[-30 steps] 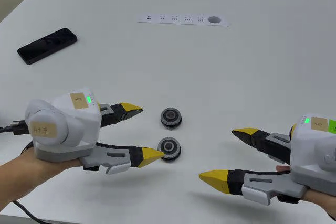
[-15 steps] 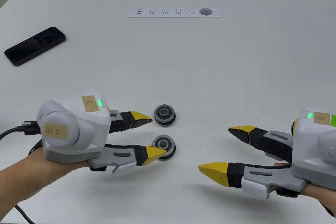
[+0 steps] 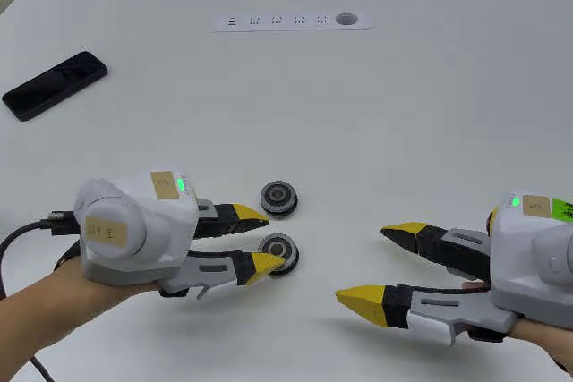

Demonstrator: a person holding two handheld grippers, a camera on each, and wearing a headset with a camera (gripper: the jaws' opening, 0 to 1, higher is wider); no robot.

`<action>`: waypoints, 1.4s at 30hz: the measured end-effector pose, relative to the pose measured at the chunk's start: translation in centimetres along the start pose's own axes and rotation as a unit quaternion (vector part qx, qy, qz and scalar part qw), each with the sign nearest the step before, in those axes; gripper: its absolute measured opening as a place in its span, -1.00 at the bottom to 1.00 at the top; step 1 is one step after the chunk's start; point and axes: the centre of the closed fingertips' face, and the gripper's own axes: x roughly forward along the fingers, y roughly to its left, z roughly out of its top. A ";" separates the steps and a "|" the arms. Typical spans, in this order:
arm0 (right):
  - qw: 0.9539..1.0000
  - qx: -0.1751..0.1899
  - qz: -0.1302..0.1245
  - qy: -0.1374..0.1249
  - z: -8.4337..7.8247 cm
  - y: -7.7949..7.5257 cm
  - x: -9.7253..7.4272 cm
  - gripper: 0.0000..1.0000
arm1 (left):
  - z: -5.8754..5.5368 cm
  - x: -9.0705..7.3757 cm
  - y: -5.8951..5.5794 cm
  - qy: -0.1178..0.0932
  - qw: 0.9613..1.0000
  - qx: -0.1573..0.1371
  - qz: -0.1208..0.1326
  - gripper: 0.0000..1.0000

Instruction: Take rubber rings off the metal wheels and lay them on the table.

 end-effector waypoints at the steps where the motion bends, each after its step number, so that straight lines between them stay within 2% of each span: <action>1: 1.000 0.000 0.000 0.001 0.0 0.0 0.0 0.22 | 0.0 0.0 0.0 0.001 1.000 0.001 -0.001 -0.44; 18: 1.000 -0.001 0.016 0.002 -0.1 0.6 0.3 0.18 | -0.1 0.3 -0.7 0.007 1.000 0.015 -0.018 -0.64; 32: 1.000 0.000 0.017 0.008 -0.3 0.9 0.4 0.14 | 0.0 0.3 -0.9 0.010 0.999 0.023 -0.032 -0.70; 42: 0.999 0.024 0.018 -0.010 0.9 1.2 1.0 0.06 | -0.2 0.4 -1.0 0.016 0.999 0.034 -0.037 -0.72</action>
